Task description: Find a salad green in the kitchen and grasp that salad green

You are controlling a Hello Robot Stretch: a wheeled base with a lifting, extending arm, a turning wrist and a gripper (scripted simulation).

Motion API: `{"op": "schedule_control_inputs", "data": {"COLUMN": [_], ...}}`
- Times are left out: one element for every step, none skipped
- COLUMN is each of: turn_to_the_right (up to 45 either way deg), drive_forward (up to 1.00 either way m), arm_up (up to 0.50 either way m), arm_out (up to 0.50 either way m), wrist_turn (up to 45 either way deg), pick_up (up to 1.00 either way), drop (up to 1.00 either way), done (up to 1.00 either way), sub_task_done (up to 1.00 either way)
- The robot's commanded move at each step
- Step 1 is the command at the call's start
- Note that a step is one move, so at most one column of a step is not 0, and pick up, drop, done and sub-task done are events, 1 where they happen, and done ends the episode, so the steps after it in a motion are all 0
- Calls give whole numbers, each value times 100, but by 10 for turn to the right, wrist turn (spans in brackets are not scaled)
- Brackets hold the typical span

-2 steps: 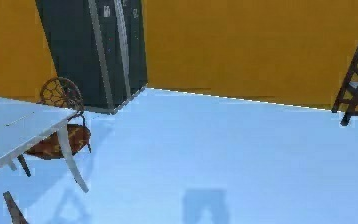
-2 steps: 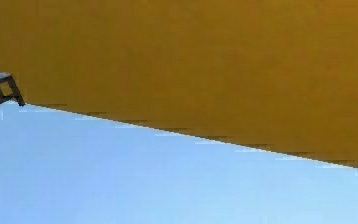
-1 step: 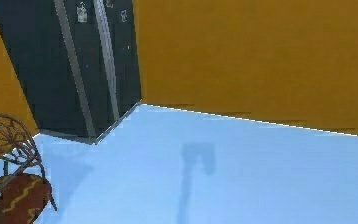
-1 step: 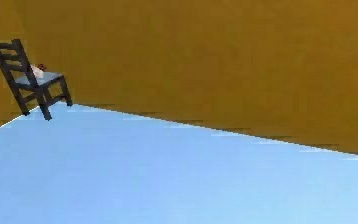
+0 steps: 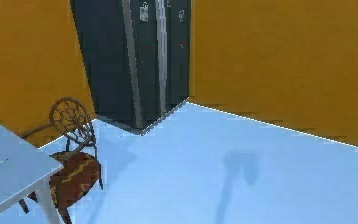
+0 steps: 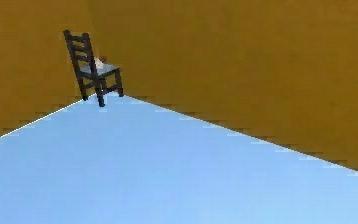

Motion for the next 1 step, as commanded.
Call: {"op": "schedule_control_inputs", "data": {"turn_to_the_right": [-30], "drive_forward": [0], "arm_up": [0], "arm_out": [0], "wrist_turn": [0], "pick_up": [0], "drop": [0], "done": [0], "sub_task_done": [0]}}
